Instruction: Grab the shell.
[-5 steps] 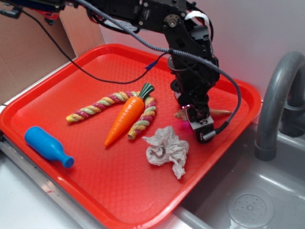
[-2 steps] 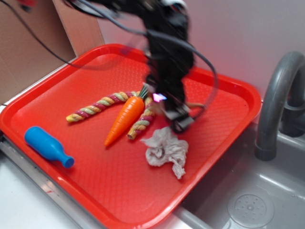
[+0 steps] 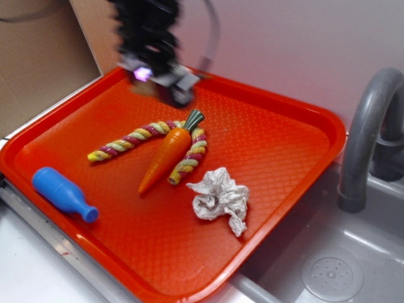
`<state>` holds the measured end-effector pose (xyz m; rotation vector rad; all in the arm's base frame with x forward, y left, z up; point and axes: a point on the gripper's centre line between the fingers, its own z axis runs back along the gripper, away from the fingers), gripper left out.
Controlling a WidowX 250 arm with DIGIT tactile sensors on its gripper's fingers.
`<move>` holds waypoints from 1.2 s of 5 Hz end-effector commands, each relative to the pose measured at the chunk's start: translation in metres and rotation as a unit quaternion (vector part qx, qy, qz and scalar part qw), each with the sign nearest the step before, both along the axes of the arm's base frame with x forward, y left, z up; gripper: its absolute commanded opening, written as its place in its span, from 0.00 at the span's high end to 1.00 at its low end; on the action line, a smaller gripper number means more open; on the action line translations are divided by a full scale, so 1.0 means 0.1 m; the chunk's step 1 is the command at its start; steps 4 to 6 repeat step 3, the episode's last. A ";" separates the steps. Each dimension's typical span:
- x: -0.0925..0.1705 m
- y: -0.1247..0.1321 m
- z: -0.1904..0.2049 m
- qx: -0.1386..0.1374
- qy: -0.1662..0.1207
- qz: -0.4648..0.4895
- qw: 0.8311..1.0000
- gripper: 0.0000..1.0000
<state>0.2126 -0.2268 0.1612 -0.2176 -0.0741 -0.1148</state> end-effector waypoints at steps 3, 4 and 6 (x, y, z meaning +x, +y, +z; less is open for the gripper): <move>-0.58 0.78 1.09 0.089 -0.090 0.153 0.980 1.00; -0.58 0.78 1.09 0.089 -0.090 0.153 0.980 1.00; -0.58 0.78 1.09 0.089 -0.090 0.153 0.980 1.00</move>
